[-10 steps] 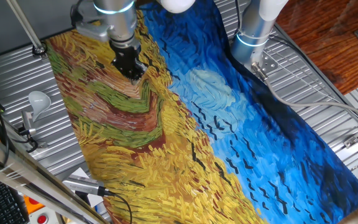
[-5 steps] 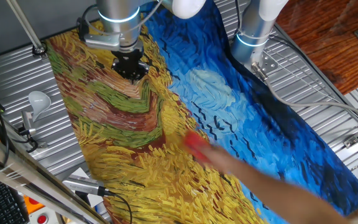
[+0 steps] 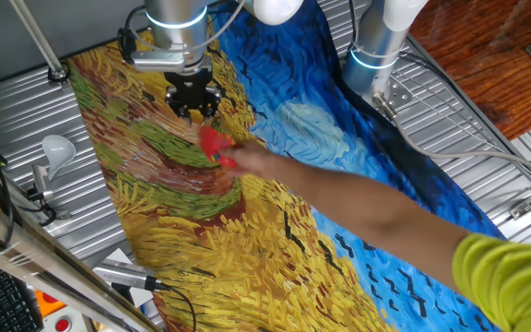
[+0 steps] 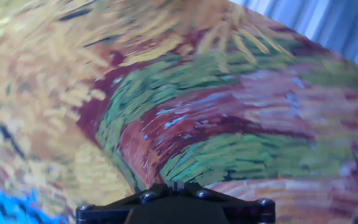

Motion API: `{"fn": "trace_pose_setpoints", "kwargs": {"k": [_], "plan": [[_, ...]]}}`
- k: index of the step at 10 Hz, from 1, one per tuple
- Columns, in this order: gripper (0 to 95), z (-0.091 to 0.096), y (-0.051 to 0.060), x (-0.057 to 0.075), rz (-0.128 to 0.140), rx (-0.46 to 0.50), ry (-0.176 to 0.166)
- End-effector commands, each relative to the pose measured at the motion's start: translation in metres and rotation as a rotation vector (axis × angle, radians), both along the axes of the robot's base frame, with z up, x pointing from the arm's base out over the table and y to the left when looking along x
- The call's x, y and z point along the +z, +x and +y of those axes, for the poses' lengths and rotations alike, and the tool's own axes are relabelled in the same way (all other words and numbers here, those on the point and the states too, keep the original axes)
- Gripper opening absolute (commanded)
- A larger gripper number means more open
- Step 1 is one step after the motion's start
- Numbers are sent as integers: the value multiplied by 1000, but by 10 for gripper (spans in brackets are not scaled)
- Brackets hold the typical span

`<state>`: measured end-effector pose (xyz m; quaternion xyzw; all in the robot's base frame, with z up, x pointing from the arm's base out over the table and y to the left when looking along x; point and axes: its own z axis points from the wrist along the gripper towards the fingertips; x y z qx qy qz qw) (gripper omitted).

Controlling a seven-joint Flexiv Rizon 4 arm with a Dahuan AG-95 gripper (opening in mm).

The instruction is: Receive something handed over by a human

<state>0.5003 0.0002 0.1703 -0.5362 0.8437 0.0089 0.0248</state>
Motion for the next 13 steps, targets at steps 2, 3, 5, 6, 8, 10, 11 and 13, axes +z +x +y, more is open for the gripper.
{"fn": "trace_pose_setpoints", "kwargs": {"k": [2, 3, 5, 6, 8, 10, 11, 13], "plan": [[950, 0, 0, 2, -5, -10, 1], [950, 3, 1, 1, -10, -16, 4], [950, 5, 5, 2, -9, -32, 5], [760, 6, 8, 2, -7, -100, 11], [570, 6, 8, 2, -9, -121, 11], [570, 6, 8, 2, -9, -121, 11], [570, 6, 8, 2, -9, -121, 11], [570, 6, 8, 2, -9, -121, 11]]}}
